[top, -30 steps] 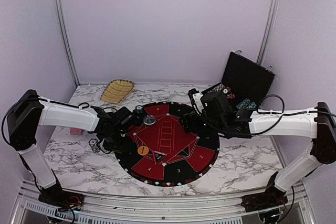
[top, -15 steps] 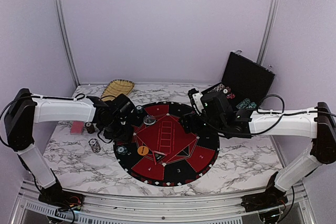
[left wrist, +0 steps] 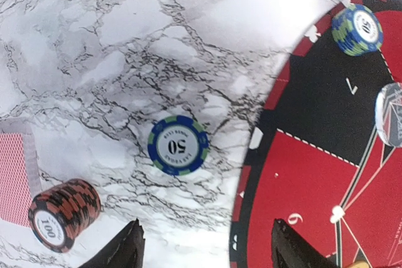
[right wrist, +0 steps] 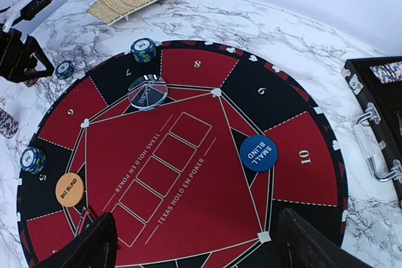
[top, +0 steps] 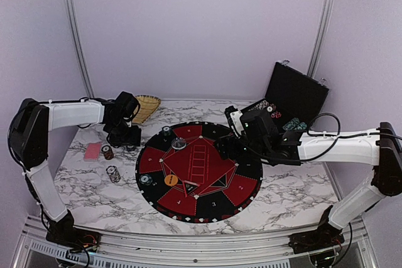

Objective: Distribute texas hold em gaming equipment
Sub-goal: Pick up the pile of poker chips from the center of the board.

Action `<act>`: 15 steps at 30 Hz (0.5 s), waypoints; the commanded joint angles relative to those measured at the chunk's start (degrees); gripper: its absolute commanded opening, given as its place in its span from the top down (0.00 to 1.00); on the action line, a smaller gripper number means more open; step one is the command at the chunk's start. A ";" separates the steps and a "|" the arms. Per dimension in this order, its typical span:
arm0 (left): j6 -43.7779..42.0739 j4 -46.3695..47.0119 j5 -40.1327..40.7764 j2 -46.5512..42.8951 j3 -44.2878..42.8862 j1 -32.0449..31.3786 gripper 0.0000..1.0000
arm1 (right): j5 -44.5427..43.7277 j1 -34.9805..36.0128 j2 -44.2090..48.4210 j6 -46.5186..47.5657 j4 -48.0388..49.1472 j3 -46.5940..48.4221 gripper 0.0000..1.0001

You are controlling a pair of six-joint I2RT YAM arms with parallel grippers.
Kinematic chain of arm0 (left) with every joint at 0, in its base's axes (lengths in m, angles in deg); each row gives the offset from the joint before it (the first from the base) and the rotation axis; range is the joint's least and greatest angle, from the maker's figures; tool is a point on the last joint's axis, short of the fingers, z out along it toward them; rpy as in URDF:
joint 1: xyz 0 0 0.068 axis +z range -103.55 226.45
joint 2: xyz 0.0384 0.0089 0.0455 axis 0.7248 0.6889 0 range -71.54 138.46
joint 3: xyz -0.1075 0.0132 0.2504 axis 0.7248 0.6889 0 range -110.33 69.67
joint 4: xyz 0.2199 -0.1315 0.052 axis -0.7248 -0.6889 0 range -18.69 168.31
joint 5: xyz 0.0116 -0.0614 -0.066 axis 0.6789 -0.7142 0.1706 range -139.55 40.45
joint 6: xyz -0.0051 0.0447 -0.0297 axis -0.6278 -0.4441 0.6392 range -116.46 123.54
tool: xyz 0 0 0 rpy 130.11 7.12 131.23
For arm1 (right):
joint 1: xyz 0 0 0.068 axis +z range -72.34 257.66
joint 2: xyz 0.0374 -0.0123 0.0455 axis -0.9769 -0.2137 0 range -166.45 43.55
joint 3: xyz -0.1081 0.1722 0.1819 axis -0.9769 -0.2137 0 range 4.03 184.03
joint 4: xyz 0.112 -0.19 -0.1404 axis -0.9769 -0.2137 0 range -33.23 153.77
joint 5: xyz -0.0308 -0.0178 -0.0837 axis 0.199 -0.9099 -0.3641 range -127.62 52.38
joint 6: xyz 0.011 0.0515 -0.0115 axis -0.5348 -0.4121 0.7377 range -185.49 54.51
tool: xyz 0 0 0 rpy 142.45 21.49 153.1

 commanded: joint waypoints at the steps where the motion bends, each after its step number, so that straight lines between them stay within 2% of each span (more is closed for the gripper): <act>1: -2.99 -1.89 -1.50 4.60 -3.70 2.12 0.30 | 0.87 -0.51 1.00 -0.52 0.16 1.49 0.14; 15: -4.55 -2.54 -2.62 12.96 -10.06 5.64 0.33 | 0.22 -0.51 2.04 -0.66 -0.07 0.11 0.14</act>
